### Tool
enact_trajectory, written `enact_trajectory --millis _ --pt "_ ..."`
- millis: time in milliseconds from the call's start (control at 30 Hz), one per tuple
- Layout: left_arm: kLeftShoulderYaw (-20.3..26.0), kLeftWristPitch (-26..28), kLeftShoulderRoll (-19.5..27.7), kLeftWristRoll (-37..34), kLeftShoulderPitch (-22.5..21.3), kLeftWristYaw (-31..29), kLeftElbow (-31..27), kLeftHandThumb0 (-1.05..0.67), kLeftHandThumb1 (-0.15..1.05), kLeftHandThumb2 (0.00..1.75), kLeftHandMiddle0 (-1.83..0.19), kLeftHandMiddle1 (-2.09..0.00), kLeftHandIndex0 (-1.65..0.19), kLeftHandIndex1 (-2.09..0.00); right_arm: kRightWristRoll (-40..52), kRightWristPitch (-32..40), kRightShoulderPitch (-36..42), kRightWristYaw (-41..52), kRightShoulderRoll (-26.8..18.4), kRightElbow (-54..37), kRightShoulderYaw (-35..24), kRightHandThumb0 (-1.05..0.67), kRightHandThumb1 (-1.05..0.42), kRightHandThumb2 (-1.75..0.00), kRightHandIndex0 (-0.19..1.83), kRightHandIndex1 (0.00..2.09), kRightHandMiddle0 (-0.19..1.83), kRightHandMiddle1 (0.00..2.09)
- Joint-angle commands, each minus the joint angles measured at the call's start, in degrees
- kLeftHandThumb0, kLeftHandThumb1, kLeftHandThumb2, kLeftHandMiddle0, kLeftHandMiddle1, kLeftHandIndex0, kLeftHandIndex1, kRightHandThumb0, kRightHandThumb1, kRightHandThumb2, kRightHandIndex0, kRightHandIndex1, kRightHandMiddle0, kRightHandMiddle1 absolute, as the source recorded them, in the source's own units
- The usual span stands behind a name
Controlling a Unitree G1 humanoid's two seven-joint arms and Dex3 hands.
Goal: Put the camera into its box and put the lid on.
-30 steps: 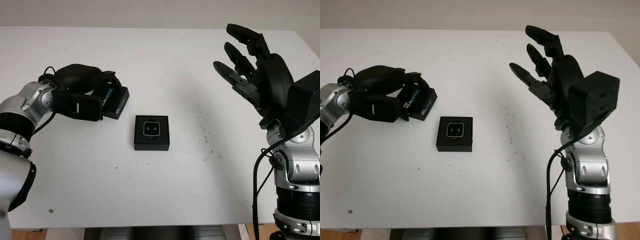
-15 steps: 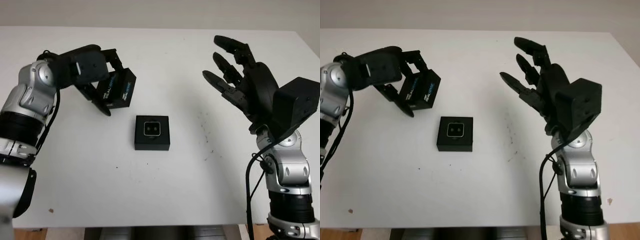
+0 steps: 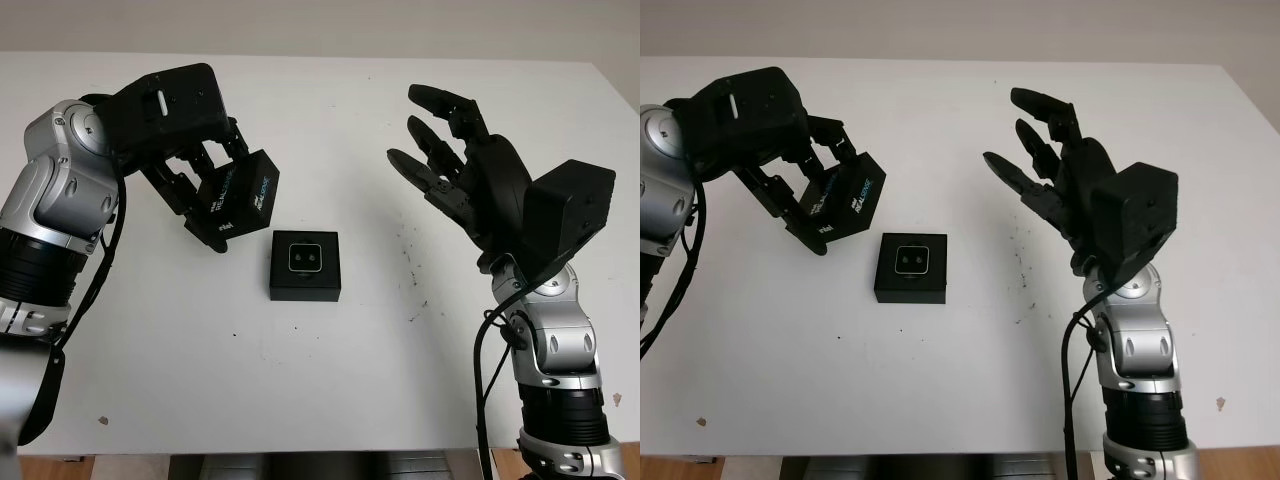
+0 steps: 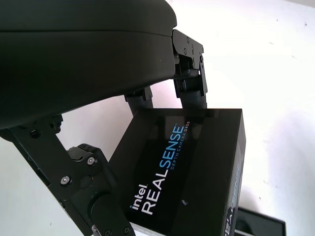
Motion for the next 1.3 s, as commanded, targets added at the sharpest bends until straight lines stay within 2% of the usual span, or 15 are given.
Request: enact_trajectory --millis 0,267,367,500,633,967,1233,1267 --pt "-0.3 1.4 1.0 -0.4 1.0 -1.2 -2.3 -0.29 1.05 0.12 -0.4 -1.65 -0.32 -1.5 0.1 0.3 -0.3 -0.3 0.2 0.0 0.0 -0.43 -1.02 -0.05 0.15 0.09 -0.19 0.85" --pt "-0.6 1.2 -0.3 -0.1 5.8 2.5 -5.2 -0.34 1.05 0.12 -0.46 -1.68 -0.34 -1.53 0.3 0.4 -0.7 -0.6 0.7 0.0 -0.1 -0.44 -1.01 -0.05 0.16 0.1 -0.19 0.84" --pt "0.3 -0.2 -2.0 -2.2 8.0 4.7 -6.3 -0.31 1.05 0.14 -0.37 -1.67 -0.28 -1.56 0.3 0.5 -0.7 -0.6 0.5 -0.3 -0.2 -0.44 -1.01 -0.05 0.16 0.1 -0.19 0.85" --pt "-1.4 1.1 -4.2 -1.4 9.2 7.0 -8.0 -0.31 1.05 0.15 -0.36 -1.69 -0.23 -1.57 0.0 0.9 -0.7 -0.8 0.4 -0.7 -0.1 -0.43 -1.01 -0.05 0.16 0.09 -0.18 0.83" --pt "-3.6 1.5 -5.5 0.1 9.8 7.9 -8.4 -0.3 1.05 0.16 -0.34 -1.67 -0.19 -1.54 0.5 0.3 -0.8 -0.7 0.7 -0.6 -0.2 -0.43 -1.01 -0.05 0.15 0.09 -0.16 0.8" --pt "-5.1 3.2 -8.6 -0.3 10.0 9.3 -7.5 -0.26 1.05 0.13 -0.3 -1.71 -0.11 -1.45 0.6 0.0 -0.6 -1.4 1.2 -0.4 -0.1 -0.45 -1.01 -0.05 0.17 0.09 -0.16 0.83" --pt "-7.0 4.7 -8.8 0.8 8.9 8.3 -8.0 -0.28 1.05 0.14 -0.29 -1.66 -0.15 -1.5 -0.1 -1.1 -0.3 -1.7 1.6 -0.2 0.4 -0.44 -1.01 -0.05 0.17 0.1 -0.18 0.86" --pt "-7.5 5.1 -8.9 1.1 8.6 7.9 -8.1 -0.3 1.05 0.15 -0.3 -1.71 -0.17 -1.54 -0.2 -1.5 -0.2 -1.7 1.7 -0.1 0.4 -0.45 -1.0 -0.05 0.18 0.1 -0.18 0.87"
